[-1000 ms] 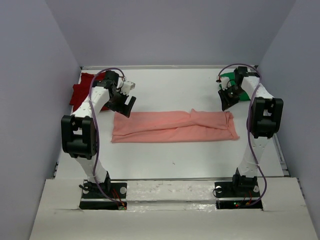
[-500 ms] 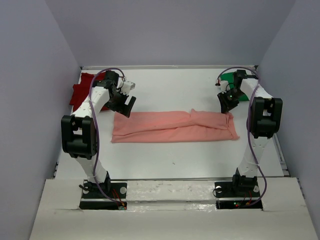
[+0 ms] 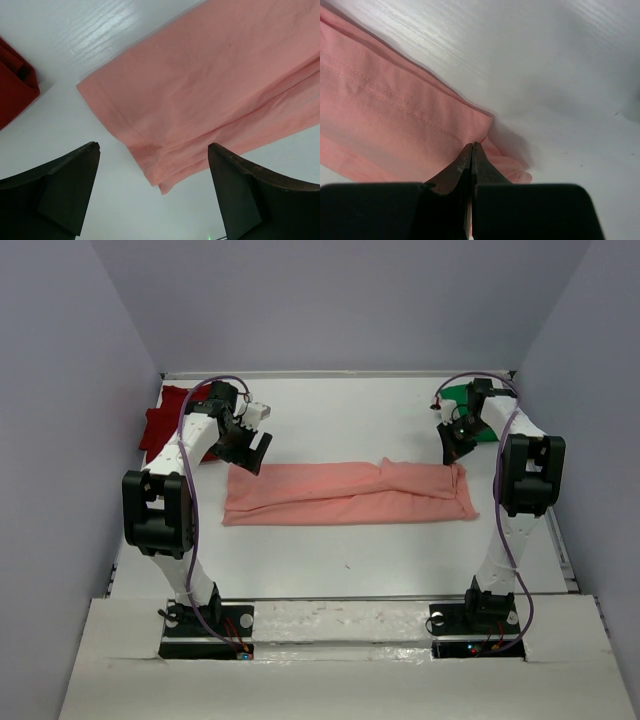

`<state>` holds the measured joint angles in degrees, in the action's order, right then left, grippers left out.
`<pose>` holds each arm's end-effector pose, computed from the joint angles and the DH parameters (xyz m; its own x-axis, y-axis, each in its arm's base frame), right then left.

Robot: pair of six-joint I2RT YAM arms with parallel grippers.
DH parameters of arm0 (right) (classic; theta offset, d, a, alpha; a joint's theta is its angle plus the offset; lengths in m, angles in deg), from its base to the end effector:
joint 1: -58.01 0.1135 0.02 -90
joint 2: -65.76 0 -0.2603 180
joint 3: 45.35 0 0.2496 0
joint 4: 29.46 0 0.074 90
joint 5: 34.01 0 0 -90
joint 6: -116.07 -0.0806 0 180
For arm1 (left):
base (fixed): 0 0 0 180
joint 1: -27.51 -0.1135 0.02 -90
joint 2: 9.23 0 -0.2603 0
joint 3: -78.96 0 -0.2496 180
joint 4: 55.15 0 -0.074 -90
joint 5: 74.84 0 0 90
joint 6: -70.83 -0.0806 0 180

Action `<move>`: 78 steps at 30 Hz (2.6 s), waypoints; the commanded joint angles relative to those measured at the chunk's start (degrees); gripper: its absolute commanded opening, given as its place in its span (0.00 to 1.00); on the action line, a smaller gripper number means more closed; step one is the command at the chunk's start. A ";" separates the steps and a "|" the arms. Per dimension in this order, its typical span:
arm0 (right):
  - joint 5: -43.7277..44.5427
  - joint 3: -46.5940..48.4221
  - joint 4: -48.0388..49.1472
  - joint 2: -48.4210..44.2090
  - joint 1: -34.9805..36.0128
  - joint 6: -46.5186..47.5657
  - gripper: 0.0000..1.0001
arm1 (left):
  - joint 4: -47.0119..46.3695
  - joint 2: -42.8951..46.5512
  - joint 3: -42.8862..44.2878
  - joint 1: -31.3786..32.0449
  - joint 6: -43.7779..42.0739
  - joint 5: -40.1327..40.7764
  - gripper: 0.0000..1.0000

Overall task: Fold and stack the t-shirts
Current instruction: Fold the other side of the tshirt into a rectangle

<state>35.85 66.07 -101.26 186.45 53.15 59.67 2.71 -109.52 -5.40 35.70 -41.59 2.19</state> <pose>0.4233 -0.0081 0.1493 -0.8344 -0.4505 -0.3175 -0.5228 0.8293 0.1974 0.3792 -0.0728 0.2141 -0.7196 0.4791 -0.5026 0.5580 0.8298 -0.0080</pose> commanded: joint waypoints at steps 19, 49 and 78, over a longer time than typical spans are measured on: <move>1.42 1.45 -2.67 -9.76 -0.32 0.85 0.21 | 1.23 2.38 0.71 0.16 0.00 -0.65 0.99; -3.86 10.16 -2.85 1.75 1.96 -1.09 0.59 | 1.32 0.19 0.97 0.16 0.18 0.40 0.99; 0.54 2.06 2.08 1.75 1.96 -2.93 0.51 | 1.58 1.24 -0.26 0.08 -0.35 0.75 0.99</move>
<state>35.13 67.97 -100.93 189.22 54.83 57.20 2.77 -109.70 -5.40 35.70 -41.56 2.61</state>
